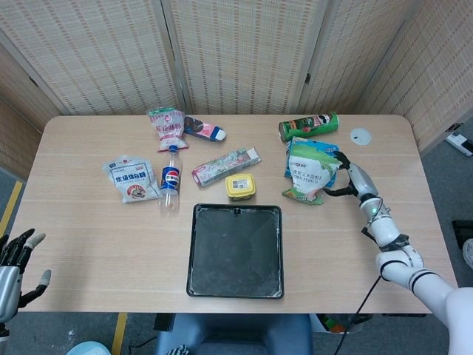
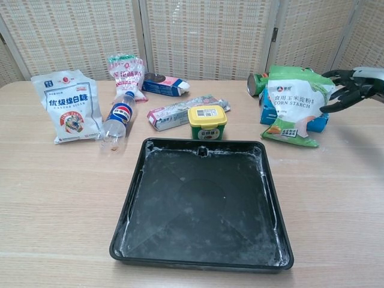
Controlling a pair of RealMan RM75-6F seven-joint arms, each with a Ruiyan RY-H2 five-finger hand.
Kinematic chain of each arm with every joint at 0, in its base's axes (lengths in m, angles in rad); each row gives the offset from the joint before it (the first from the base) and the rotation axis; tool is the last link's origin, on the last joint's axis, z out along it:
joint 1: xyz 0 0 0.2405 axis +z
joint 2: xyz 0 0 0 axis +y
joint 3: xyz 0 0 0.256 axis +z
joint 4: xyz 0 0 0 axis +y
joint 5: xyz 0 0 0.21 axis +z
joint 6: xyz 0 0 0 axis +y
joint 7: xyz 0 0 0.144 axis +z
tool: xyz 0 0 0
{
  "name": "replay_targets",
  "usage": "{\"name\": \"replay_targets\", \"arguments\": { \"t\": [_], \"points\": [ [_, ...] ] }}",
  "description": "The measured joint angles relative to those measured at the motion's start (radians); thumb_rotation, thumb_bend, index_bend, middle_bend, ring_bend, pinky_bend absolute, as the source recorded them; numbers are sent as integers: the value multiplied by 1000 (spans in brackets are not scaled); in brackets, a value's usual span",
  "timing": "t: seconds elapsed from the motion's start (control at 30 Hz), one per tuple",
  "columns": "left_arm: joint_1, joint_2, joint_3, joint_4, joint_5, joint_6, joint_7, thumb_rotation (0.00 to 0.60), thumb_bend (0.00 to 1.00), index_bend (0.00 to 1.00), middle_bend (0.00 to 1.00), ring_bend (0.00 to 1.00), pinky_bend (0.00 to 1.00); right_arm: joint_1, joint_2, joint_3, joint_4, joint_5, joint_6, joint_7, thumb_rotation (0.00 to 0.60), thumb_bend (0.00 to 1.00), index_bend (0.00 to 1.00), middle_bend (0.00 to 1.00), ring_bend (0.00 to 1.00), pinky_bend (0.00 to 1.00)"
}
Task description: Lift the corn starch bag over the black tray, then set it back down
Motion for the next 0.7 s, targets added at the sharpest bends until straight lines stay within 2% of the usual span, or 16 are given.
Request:
{"name": "replay_targets", "arguments": {
  "t": [0.2,0.4,0.47,0.53,0.7],
  "points": [
    [8,2,1,9,-10,2,-11,600,438,193,128,160,22,3,-21,-26,-3,-84,72,164,600,241,267,299,339,229],
    [6,0,2,11,2,3,-15,600,438,192,128,160,22,-9,-59,-55,12,-119,162,209,600,248,387,359,402,322],
    [7,0,2,12,2,5,-19,600,437,192,128,160,22,-13,-65,-55,10,-113,170,196,600,280,423,387,429,362],
    [10,3,3,14,1,8,-21,600,438,193,128,159,22,-19,-69,-55,-1,-104,183,178,600,359,458,419,462,408],
    [14,4,4,19,-3,9,-29,600,438,193,128,160,23,-45,-62,-46,-78,-69,208,147,600,483,504,459,499,455]
  ]
}}
